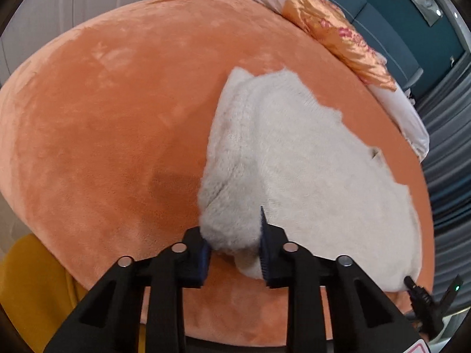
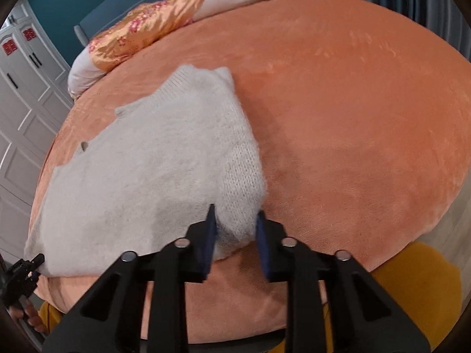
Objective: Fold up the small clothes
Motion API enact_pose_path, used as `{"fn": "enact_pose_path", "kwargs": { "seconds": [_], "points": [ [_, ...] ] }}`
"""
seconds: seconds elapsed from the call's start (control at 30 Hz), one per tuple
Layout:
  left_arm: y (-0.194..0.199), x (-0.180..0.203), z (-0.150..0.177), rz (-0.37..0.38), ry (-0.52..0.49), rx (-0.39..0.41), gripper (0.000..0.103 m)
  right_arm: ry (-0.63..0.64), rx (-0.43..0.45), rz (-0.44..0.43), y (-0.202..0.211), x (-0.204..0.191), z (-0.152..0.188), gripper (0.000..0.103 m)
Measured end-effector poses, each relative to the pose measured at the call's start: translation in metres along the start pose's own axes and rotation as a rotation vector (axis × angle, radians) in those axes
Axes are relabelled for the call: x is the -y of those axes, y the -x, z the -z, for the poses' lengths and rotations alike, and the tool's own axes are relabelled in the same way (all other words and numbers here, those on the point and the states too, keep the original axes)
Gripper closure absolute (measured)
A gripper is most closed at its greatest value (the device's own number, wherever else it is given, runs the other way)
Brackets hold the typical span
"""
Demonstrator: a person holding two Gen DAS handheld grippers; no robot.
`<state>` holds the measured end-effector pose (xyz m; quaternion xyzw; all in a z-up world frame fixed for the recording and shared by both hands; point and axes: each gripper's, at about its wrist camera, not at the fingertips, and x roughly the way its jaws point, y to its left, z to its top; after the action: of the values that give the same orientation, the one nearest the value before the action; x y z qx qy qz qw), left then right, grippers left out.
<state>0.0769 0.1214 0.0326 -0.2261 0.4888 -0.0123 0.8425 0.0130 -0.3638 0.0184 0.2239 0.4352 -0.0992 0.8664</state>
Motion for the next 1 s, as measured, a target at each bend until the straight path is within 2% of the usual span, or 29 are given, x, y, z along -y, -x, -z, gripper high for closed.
{"fn": "enact_pose_path", "kwargs": {
  "seconds": [0.17, 0.23, 0.27, 0.33, 0.37, 0.4, 0.47, 0.53, 0.57, 0.63, 0.67, 0.7, 0.77, 0.8, 0.87, 0.9, 0.97, 1.0],
  "points": [
    [0.044, 0.018, 0.001, -0.001, -0.076, 0.043, 0.087, 0.001, 0.075, -0.121, 0.056, 0.006, -0.013, 0.089],
    [0.052, 0.016, 0.008, -0.034, -0.102, 0.026, 0.087, 0.031, 0.067, -0.110, 0.066, 0.007, -0.008, 0.089],
    [0.051, 0.013, 0.011, -0.049, -0.109, 0.010, 0.087, 0.050, 0.034, -0.084, 0.061, 0.009, -0.003, 0.089],
    [0.039, 0.000, 0.022, -0.090, -0.110, -0.039, 0.087, 0.053, -0.112, -0.040, 0.030, 0.022, 0.015, 0.089],
    [0.028, -0.008, 0.029, -0.113, -0.103, -0.071, 0.087, 0.009, -0.203, -0.044, 0.010, 0.033, 0.025, 0.088],
    [0.021, -0.013, 0.034, -0.125, -0.093, -0.090, 0.087, -0.051, -0.240, -0.077, 0.003, 0.043, 0.027, 0.088],
    [0.012, -0.017, 0.043, -0.131, -0.075, -0.094, 0.087, -0.038, -0.239, -0.080, 0.009, 0.040, 0.018, 0.087],
    [0.016, -0.015, 0.044, -0.125, -0.067, -0.082, 0.085, 0.010, -0.247, -0.046, 0.008, 0.031, 0.019, 0.082],
    [0.020, -0.015, 0.044, -0.116, -0.060, -0.081, 0.079, 0.028, -0.249, -0.038, 0.007, 0.028, 0.021, 0.079],
    [0.032, -0.016, 0.041, -0.118, -0.049, -0.068, 0.072, 0.033, -0.225, -0.039, 0.016, 0.028, 0.020, 0.074],
    [0.044, -0.016, 0.040, -0.120, -0.046, -0.047, 0.065, 0.024, -0.208, -0.040, 0.023, 0.030, 0.018, 0.072],
    [0.051, -0.016, 0.035, -0.109, -0.048, -0.024, 0.053, 0.013, -0.190, -0.045, 0.027, 0.034, 0.014, 0.071],
    [0.067, -0.012, 0.029, -0.069, -0.060, 0.044, 0.042, -0.020, -0.145, -0.065, 0.037, 0.037, 0.001, 0.065],
    [0.071, -0.008, 0.023, -0.061, -0.070, 0.072, 0.040, -0.031, -0.131, -0.079, 0.038, 0.037, -0.008, 0.061],
    [0.068, 0.000, 0.008, -0.041, -0.078, 0.088, 0.039, -0.025, -0.105, -0.076, 0.035, 0.033, -0.026, 0.060],
    [0.061, 0.004, -0.005, -0.026, -0.060, 0.098, 0.039, -0.006, -0.086, -0.065, 0.032, 0.026, -0.036, 0.059],
    [0.044, 0.012, -0.025, 0.006, -0.033, 0.104, 0.038, 0.030, -0.046, -0.050, 0.023, 0.010, -0.057, 0.050],
    [0.036, 0.016, -0.030, 0.010, -0.027, 0.100, 0.038, 0.041, -0.037, -0.050, 0.017, 0.002, -0.066, 0.049]
  ]
}}
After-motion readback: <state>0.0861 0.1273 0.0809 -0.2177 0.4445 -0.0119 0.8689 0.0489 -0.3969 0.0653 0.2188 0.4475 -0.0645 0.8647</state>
